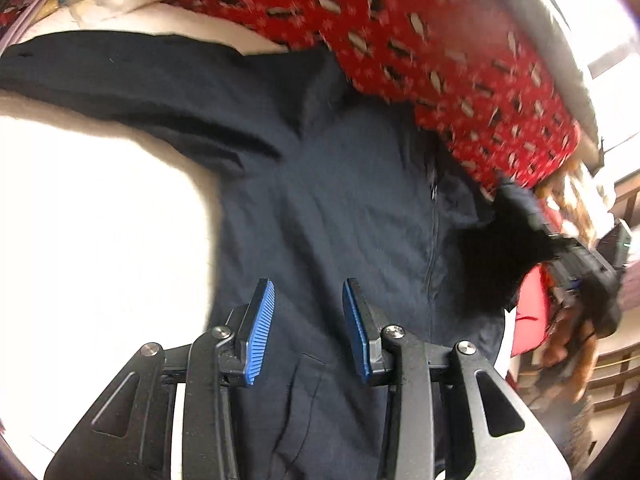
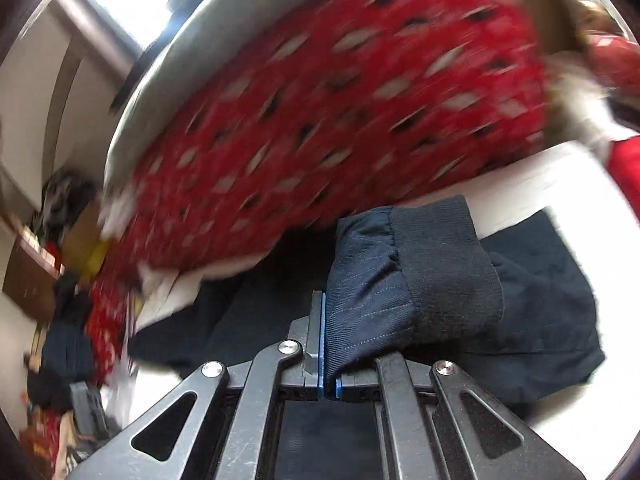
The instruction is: Fold large clothes
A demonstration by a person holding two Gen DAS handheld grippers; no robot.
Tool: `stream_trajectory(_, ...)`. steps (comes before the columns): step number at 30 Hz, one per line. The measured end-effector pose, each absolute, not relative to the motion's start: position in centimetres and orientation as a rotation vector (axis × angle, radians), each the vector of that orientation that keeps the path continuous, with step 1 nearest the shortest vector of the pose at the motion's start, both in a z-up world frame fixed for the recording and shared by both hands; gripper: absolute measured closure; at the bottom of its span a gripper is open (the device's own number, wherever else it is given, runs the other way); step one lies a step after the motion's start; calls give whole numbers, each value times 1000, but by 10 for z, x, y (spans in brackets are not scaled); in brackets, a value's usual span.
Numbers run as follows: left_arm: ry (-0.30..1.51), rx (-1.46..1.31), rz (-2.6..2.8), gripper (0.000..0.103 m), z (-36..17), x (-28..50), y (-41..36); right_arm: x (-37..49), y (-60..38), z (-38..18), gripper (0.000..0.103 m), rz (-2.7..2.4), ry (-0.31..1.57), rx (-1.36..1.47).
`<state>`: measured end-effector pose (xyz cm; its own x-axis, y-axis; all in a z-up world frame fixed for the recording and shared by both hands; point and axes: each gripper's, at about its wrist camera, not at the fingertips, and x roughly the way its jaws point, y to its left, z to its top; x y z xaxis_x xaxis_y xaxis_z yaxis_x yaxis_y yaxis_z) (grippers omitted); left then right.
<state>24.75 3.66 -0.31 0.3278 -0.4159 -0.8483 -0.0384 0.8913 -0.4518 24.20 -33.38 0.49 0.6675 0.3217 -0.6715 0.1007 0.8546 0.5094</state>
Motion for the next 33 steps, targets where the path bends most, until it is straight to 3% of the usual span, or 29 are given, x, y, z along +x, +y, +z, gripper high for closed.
stream_trajectory(6, 1193, -436, -264, 70, 13, 248, 66, 265, -211, -17, 101, 236, 946, 454)
stream_trajectory(14, 1227, -476, -323, 70, -1, 253, 71, 253, -121, -79, 77, 283, 1176, 347)
stream_trajectory(17, 1265, -471, -373, 70, -13, 261, 47, 224, -139, -72, 61, 381, 1153, 395)
stream_trajectory(21, 1339, -502, -442, 63, -33, 272, 7, 187, -201, -54, 57, 326, 1072, 429)
stream_trajectory(27, 1396, -610, -495, 61, -40, 279, -45, 145, -304, -53, 57, 152, 1014, 575)
stream_trajectory(30, 1348, -400, -398, 50, -24, 276, -78, 132, -340, -57, 57, 127, 984, 652)
stream_trajectory(33, 1303, -83, -261, 50, -20, 275, -116, 125, -361, -61, 57, 109, 965, 705)
